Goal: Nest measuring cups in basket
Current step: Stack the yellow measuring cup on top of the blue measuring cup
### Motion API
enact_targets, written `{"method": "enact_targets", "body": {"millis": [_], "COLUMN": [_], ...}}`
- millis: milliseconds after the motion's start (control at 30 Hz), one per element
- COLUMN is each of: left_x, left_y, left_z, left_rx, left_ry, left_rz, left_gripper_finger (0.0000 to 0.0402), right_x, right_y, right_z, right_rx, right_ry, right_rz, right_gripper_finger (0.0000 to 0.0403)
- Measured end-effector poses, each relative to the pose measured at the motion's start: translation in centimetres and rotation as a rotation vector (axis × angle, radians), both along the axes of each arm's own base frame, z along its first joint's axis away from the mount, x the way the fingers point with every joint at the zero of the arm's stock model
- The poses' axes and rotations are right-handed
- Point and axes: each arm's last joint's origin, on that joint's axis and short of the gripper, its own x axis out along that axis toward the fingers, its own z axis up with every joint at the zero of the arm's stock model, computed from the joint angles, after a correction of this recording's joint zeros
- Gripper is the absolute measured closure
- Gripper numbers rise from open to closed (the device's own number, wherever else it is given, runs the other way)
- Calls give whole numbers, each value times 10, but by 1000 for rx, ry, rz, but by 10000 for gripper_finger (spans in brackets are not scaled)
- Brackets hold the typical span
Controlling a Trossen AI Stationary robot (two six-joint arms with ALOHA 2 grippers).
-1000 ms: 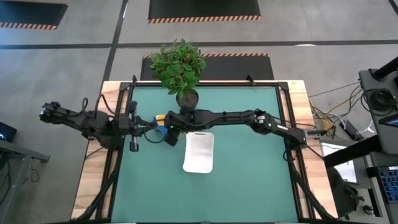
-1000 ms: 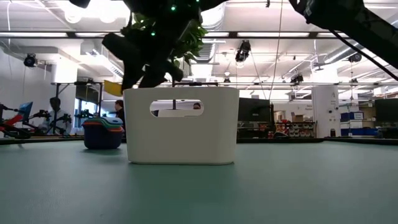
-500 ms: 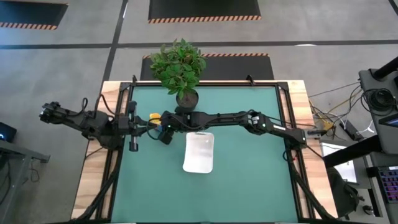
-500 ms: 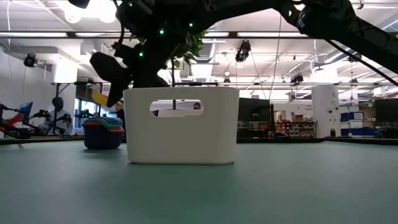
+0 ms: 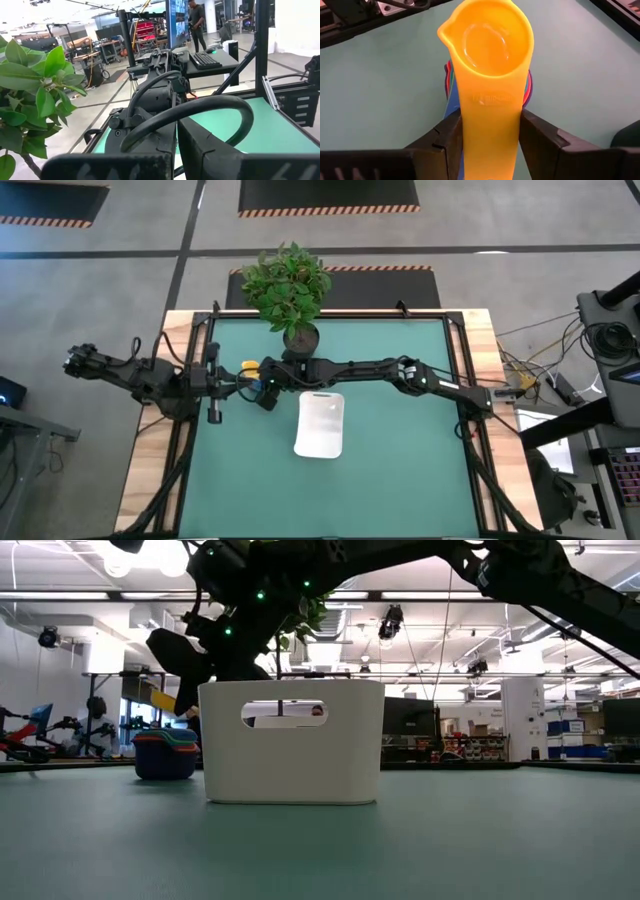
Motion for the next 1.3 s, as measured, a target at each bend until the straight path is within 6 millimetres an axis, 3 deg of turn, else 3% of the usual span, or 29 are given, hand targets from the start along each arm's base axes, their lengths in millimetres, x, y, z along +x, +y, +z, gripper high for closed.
{"method": "enact_targets", "body": {"millis": [300,500,600,667,833,1033,1300], "left_x": [0,0,0,0,0,10,41], "left_y": [0,0,0,0,0,-3,-13], "left_z": [0,0,-2,-3,-6,-15,-35], "left_rx": [0,2,7,10,-10,-28,9], "left_ry": [1,5,22,35,57,138,322], "left_rz": [0,0,0,2,2,7,19], "left_gripper_finger": [402,402,402,402,402,402,402], "right_x": [0,-3,-14,-25,-57,-89,-126], "right_y": [1,1,3,10,42,77,107], "right_z": [0,2,20,42,91,118,108], "right_rx": [25,19,-9,-51,-189,-201,-211], "right_ry": [-1,25,83,109,183,273,397], "right_rz": [24,32,63,91,154,255,394], "right_gripper_finger": [204,196,199,205,231,289,369]}}
